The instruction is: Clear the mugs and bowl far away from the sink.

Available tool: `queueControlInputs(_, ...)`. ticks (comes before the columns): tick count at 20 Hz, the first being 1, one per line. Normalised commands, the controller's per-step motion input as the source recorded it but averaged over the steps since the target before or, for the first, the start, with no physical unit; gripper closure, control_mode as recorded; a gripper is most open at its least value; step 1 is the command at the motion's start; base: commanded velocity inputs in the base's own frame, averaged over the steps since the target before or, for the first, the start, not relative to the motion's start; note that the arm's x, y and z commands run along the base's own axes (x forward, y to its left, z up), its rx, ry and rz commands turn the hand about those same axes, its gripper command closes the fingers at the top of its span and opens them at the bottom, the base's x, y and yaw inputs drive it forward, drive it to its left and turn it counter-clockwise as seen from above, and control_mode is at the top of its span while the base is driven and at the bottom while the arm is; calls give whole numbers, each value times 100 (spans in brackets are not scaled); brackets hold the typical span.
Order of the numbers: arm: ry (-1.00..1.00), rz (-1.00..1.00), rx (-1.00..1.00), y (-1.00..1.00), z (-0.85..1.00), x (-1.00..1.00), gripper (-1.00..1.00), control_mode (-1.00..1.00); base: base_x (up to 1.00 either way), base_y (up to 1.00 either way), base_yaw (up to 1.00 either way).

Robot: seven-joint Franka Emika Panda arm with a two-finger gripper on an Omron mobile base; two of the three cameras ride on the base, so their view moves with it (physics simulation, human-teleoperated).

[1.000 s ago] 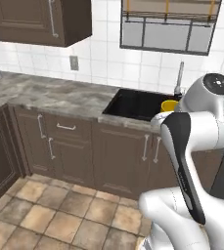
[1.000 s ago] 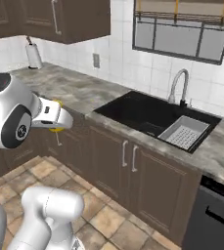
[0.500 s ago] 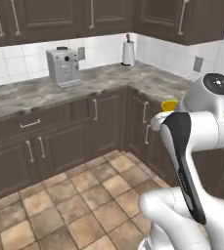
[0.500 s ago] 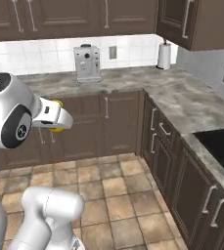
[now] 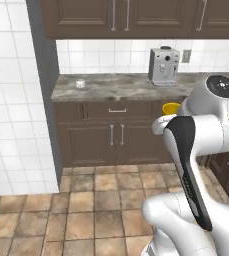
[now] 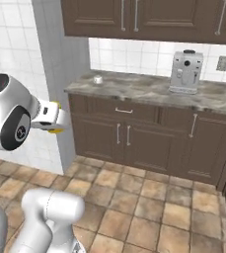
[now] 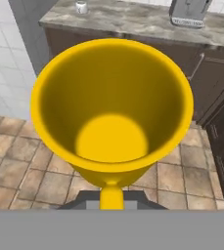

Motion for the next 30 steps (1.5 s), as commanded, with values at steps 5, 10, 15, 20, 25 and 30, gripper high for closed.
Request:
queueControlInputs(5,0,0,0,0,0,0,100,100,90,-58,4)
queueControlInputs(10,0,0,0,0,0,0,100,100,100,-39,-3)
queueControlInputs(15,0,0,0,0,0,0,100,100,100,14,-16)
queueControlInputs(20,0,0,0,0,0,0,100,100,100,20,-17)
queueControlInputs(25,0,0,0,0,0,0,100,100,64,34,-7)
queueControlInputs(30,0,0,0,0,0,0,100,100,0,3,23)
